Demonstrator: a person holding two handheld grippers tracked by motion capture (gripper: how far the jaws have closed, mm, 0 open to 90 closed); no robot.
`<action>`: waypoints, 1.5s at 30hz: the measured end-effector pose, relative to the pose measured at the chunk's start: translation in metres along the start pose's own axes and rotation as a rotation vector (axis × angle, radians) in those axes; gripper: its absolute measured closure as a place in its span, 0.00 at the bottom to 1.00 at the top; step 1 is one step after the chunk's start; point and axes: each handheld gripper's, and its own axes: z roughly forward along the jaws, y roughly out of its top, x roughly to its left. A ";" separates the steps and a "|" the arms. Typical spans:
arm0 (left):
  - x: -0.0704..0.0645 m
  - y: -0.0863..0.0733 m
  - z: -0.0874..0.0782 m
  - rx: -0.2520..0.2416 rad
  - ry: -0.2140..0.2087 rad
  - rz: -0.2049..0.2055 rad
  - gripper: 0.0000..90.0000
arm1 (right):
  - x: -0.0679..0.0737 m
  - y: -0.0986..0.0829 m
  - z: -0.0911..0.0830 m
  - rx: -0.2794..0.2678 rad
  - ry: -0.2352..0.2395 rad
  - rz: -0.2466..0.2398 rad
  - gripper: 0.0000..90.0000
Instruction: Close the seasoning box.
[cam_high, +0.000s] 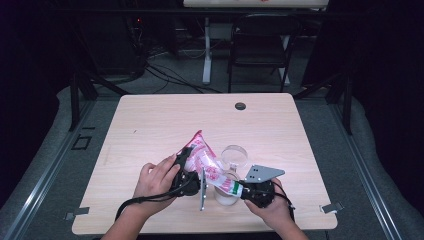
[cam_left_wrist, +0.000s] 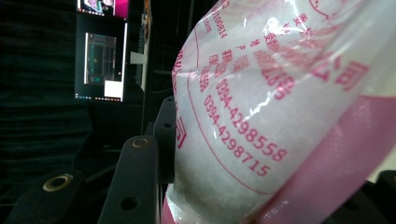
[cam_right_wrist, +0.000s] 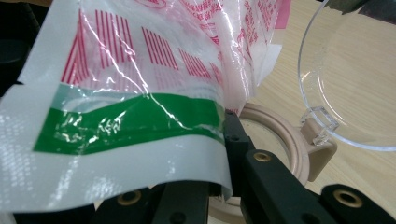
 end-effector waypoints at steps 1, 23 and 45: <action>0.000 0.000 0.000 -0.001 0.001 -0.002 0.69 | 0.000 0.000 0.000 -0.002 -0.001 -0.001 1.00; 0.004 0.005 -0.001 -0.008 0.015 0.015 0.69 | -0.002 -0.001 -0.002 -0.007 -0.011 0.008 1.00; 0.006 0.007 -0.002 -0.008 0.015 0.017 0.70 | -0.003 -0.001 -0.001 -0.003 -0.014 0.008 1.00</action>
